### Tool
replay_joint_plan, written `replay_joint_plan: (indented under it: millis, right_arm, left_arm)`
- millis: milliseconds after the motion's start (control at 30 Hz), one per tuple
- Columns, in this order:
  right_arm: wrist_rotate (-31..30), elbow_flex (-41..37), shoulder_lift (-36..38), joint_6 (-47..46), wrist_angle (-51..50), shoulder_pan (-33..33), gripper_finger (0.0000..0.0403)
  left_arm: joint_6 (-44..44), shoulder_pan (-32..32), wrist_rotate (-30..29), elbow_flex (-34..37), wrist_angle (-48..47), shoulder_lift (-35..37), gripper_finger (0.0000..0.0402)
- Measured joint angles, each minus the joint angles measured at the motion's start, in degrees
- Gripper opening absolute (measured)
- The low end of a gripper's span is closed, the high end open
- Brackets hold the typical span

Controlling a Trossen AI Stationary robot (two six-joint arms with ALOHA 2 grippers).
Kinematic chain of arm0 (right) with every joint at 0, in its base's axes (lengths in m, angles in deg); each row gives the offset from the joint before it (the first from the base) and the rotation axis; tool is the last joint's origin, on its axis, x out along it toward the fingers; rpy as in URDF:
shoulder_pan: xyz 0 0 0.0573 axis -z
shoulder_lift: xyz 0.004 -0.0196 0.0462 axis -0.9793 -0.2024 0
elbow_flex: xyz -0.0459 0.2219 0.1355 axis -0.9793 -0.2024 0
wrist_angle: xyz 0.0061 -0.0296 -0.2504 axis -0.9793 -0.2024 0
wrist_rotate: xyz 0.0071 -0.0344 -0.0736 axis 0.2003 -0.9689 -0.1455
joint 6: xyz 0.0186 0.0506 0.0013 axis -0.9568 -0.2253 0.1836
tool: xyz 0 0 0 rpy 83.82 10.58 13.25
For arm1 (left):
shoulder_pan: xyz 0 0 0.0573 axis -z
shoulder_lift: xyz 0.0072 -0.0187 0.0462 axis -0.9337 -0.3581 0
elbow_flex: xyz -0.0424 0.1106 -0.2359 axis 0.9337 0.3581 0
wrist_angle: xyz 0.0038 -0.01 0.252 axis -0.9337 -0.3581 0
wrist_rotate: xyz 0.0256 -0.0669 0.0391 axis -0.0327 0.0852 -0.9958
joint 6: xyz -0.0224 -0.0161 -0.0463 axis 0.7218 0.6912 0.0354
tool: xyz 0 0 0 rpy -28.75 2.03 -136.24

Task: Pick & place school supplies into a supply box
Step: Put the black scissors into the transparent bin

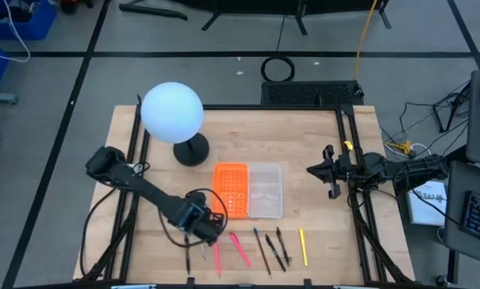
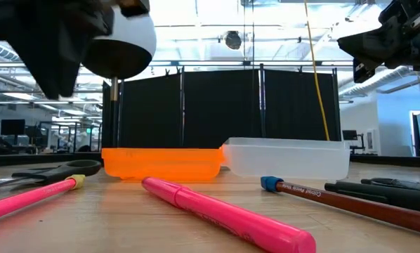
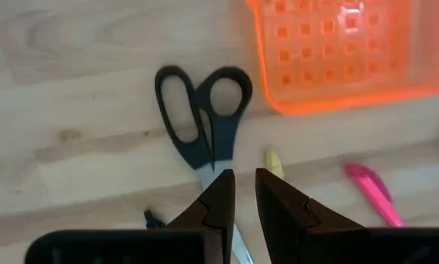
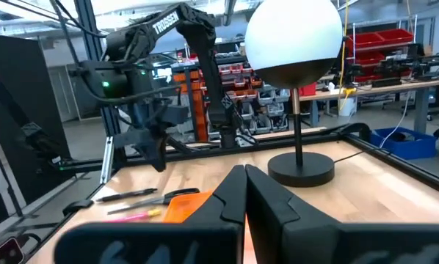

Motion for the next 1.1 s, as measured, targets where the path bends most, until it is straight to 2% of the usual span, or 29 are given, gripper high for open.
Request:
replay_joint_plan:
  millis: [133,367,633,733,867,1100]
  right_arm:
    - [-0.04,0.00,0.00,0.16,0.23,0.00,0.0000]
    - [0.00,0.00,0.00,0.17,0.16,0.00,0.0000]
    - [0.02,0.00,0.02,0.20,-0.06,0.00,0.0000]
    - [0.02,0.00,0.01,0.20,-0.04,0.00,0.0000]
    - [0.02,0.00,0.00,0.20,0.00,0.00,0.0000]
    - [0.02,0.00,0.00,0.20,0.16,0.00,0.0000]
  left_arm:
    - [-0.99,-1.94,-2.96,0.00,-0.95,-0.29,0.0063]
    - [-8.21,-5.08,-2.92,0.01,-0.40,-0.29,0.0076]
    - [-8.47,-5.29,-2.31,2.58,1.13,-0.32,0.0191]
    - [-6.53,-4.77,-1.98,3.24,1.84,-0.32,0.0218]
    - [-4.87,-3.88,-1.99,4.93,4.86,-0.32,0.0223]
    - [-1.42,-2.89,-2.79,8.38,8.21,-0.29,0.0197]
